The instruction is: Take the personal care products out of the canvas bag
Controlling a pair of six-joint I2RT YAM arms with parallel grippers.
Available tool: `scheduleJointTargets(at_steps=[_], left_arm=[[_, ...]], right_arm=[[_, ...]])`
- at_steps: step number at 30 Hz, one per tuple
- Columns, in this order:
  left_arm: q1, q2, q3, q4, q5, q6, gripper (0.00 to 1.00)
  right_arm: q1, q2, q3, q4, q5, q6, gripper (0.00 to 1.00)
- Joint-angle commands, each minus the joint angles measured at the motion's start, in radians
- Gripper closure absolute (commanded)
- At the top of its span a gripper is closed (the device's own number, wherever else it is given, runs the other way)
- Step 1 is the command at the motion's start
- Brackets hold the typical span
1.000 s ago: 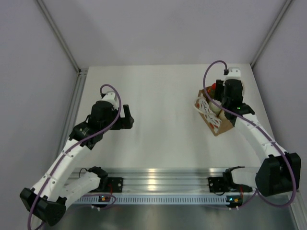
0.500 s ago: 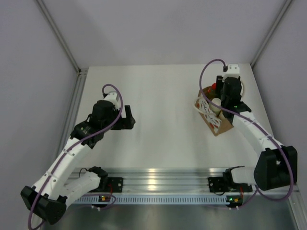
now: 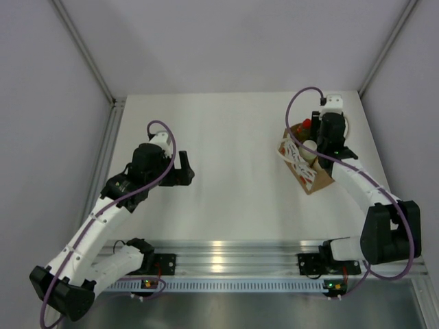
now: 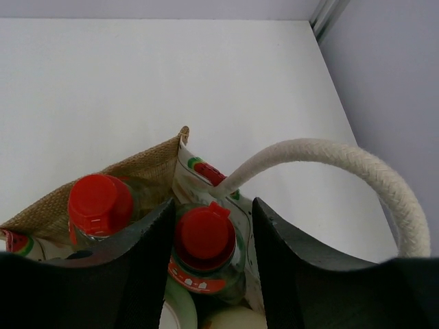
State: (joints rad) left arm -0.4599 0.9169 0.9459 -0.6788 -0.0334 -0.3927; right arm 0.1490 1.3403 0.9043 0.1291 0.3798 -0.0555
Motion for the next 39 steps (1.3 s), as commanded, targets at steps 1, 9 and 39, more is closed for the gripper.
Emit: scheduleJointTargets(at_steps=[1,9,39], left_arm=[[-0.006,-0.01,0.002,0.056,0.026,0.012,0.02],[-0.014,-0.004,-0.001,0.059,0.029,0.012,0.02],[-0.017,0.007,-0.001,0.059,0.026,0.017,0.02]], right_arm=[[-0.017,0.013,-0.001,0.095,-0.028,-0.012,0.54],[-0.031,0.037,-0.019,0.139,-0.048,-0.017,0.62],[-0.035,-0.095,0.059,0.149,-0.079,-0.01,1.0]])
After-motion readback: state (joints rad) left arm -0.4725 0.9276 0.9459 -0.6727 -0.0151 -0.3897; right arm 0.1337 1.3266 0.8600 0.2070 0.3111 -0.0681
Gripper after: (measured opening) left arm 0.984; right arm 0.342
